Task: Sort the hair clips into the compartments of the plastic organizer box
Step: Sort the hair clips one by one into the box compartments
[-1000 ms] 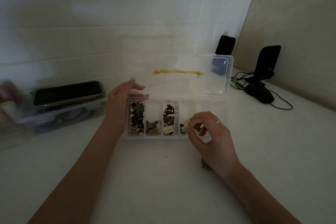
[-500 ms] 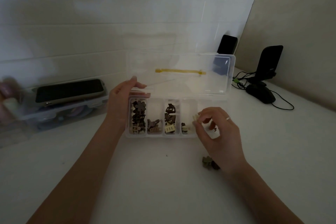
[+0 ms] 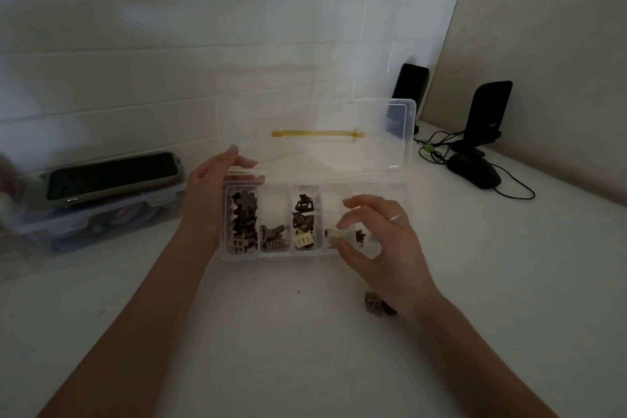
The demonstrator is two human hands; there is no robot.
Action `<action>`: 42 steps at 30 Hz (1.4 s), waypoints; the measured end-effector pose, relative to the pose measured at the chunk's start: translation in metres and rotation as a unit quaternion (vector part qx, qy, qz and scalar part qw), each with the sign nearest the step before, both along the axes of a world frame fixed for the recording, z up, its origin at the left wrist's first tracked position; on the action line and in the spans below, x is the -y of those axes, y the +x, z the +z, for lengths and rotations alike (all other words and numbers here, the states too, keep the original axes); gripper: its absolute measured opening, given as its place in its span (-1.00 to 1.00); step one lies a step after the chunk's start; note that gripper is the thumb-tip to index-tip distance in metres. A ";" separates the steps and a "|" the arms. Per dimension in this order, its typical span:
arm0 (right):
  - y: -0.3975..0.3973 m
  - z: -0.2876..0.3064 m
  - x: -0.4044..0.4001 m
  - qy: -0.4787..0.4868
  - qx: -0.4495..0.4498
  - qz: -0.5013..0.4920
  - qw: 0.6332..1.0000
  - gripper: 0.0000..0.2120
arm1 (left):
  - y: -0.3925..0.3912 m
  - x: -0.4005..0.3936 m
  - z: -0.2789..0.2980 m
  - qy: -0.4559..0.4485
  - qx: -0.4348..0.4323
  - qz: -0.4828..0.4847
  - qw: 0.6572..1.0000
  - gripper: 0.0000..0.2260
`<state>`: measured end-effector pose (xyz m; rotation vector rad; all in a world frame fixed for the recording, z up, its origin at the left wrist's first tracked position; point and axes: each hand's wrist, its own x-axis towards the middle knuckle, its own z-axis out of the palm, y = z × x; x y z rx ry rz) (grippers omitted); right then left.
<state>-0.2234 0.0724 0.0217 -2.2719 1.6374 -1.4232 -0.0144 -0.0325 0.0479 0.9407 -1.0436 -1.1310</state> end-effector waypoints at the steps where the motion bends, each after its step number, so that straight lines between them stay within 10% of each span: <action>1: -0.001 0.003 -0.001 0.006 0.009 -0.005 1.000 -0.90 | 0.000 0.000 0.000 0.001 0.000 0.003 1.000 -0.72; 7: -0.037 0.023 -0.013 0.126 0.127 -0.007 0.984 -0.76 | 0.001 0.001 -0.001 0.014 0.000 0.011 1.000 -0.73; 19: -0.052 0.029 -0.027 0.489 -0.026 0.083 0.868 -0.73 | 0.007 0.006 -0.004 0.036 -0.007 0.025 0.999 -0.73; 42: -0.016 0.023 -0.020 0.234 0.027 0.132 0.963 -0.83 | 0.005 0.005 -0.003 0.038 0.011 0.039 0.998 -0.73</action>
